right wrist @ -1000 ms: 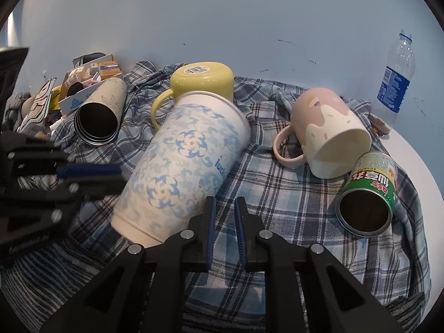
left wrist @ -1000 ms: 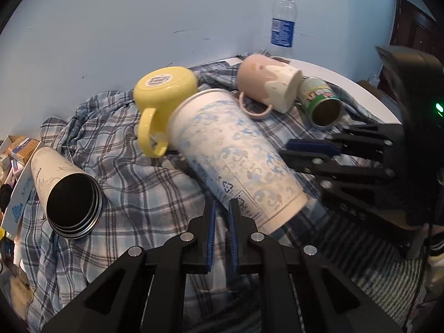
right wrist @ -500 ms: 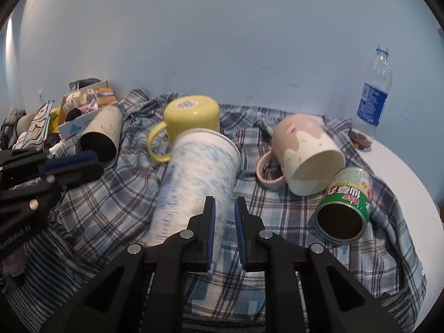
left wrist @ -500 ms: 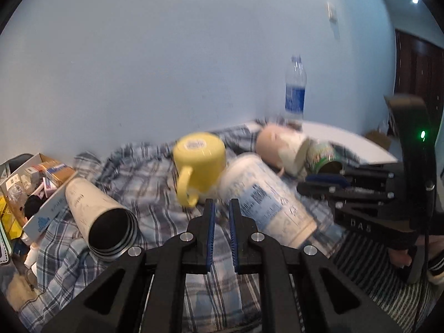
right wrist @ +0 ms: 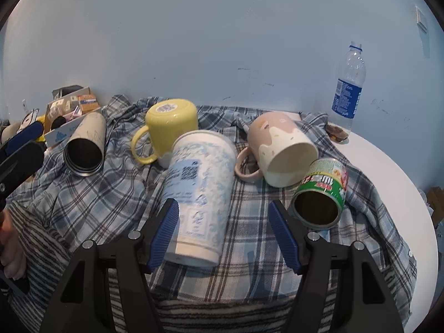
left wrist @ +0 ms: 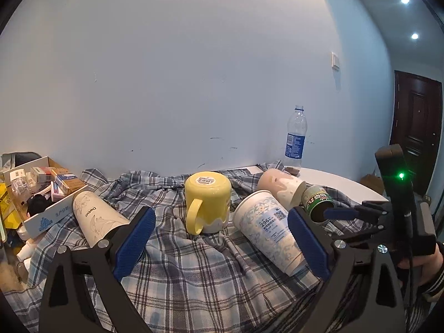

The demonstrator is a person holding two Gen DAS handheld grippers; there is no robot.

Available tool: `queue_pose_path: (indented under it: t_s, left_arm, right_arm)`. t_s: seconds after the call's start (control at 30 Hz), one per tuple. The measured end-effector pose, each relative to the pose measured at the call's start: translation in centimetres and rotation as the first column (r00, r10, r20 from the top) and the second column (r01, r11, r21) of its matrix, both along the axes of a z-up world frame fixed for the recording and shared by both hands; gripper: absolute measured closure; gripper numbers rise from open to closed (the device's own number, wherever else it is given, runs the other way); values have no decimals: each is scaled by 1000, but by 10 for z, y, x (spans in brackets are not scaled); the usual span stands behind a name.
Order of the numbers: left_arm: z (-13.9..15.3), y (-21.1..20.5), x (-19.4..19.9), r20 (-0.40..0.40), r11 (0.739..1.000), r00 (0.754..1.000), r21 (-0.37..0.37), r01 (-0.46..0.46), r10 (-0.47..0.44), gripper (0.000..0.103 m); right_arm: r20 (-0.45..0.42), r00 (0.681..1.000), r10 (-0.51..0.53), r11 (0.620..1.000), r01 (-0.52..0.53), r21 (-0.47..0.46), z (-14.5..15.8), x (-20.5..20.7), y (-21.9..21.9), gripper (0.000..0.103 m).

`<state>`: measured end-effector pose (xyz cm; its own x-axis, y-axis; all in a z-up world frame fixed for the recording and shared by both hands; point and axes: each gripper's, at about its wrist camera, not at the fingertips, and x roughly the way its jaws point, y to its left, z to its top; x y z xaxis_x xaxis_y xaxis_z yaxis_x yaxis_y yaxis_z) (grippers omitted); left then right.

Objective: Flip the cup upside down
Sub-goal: 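Rotate the cup opening-down and set it on the cloth, open right gripper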

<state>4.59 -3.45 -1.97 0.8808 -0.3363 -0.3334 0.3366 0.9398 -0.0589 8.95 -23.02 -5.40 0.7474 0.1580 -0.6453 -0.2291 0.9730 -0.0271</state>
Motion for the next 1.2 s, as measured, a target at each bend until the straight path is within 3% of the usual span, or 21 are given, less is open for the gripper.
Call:
queue_pose_path:
  t_s: [0.3,0.4,0.67,0.83,1.0,1.2]
  left_arm:
    - [-3,20,6,-32,995,997,-72,-74,72,5]
    - [-5,28,9,-52,991,995,-102,-85,80,5]
    - [-6,25,11,-61,992,995,-92,-82,77,5]
    - [-4,24,9,-51,992,996,-91,-83,79,5]
    - [-4,25,9,-49,992,995,-91,-85,81,5]
    - [-3,26,9,-49,992,995,-92,-89,85,5]
  right_arm:
    - [-108,994,32,999,-34,-15,-14,0,20,36]
    - [-126,992,1,998,-9,-66,-21,4,24,36]
    - [-147,989,-12,992,-7,-127,-27,9,29,39]
    - [-82,997,5,993,-14,-115,-14,0,30,40]
    - [46,998,31,989,-24,-143,17,-16,34,41]
    - [109,993,41,993,-29,-111,48,-14,36,43]
